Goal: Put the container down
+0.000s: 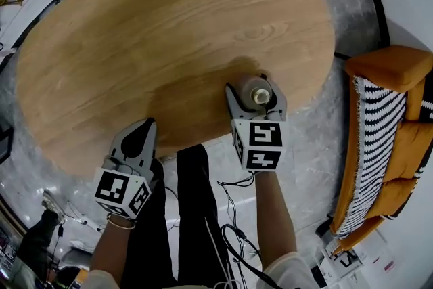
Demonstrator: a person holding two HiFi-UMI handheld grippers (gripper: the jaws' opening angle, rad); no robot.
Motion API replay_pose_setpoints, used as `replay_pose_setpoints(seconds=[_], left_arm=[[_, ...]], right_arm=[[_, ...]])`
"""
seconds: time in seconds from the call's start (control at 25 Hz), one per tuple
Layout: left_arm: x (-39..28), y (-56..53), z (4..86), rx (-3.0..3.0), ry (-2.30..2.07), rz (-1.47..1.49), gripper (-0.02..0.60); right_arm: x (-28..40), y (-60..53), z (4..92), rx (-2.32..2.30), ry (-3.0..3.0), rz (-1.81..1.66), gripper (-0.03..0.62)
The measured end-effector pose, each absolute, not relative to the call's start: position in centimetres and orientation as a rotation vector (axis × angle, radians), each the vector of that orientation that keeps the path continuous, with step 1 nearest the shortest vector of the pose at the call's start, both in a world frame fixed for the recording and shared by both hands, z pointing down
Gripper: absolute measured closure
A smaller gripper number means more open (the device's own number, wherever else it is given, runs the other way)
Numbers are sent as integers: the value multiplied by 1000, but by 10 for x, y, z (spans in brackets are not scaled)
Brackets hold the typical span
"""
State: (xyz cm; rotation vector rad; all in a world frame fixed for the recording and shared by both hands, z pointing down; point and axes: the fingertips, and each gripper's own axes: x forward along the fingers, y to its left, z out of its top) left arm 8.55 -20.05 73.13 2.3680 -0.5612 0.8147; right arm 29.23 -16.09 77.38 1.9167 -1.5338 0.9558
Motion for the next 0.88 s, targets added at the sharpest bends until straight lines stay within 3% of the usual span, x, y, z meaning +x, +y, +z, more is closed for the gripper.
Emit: replay_pose_setpoints(seconds=[0.88], left_arm=[[82, -202, 728, 2377, -575, 791, 574]], right_arm=[[292, -163, 773, 1994, -1563, 863, 240]])
